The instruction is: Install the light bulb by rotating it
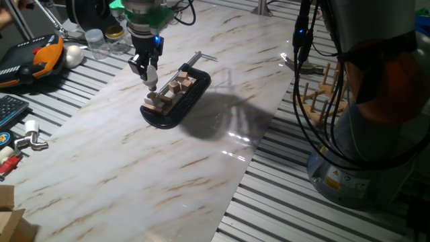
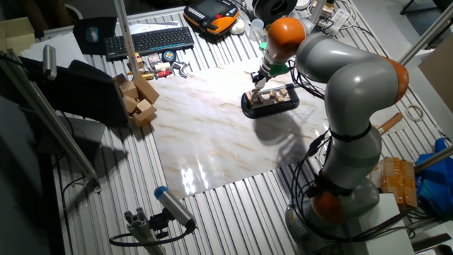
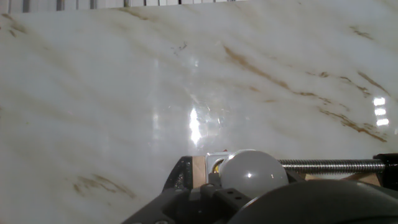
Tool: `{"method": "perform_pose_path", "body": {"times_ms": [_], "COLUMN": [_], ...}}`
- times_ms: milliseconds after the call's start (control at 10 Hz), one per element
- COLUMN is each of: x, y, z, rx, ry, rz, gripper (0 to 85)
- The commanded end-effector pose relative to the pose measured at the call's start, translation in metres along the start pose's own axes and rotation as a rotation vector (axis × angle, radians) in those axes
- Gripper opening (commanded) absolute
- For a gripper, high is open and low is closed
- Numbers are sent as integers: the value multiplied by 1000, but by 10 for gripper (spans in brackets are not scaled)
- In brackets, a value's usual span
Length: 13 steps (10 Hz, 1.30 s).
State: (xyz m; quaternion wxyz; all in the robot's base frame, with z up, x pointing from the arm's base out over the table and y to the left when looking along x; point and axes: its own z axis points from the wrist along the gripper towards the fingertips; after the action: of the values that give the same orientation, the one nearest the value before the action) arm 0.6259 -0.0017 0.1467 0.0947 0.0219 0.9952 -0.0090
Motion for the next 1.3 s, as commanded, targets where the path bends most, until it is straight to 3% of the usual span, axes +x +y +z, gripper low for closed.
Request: {"method": "perform_pose_path", "body": {"times_ms": [0, 600, 1200], "x": [0, -2, 0], "y": [-1, 6, 11], "z": [0, 1, 7], "rx": [-3, -13, -23], "ry": [2, 7, -11], "rz": [3, 3, -2], "gripper": [0, 0, 0]}}
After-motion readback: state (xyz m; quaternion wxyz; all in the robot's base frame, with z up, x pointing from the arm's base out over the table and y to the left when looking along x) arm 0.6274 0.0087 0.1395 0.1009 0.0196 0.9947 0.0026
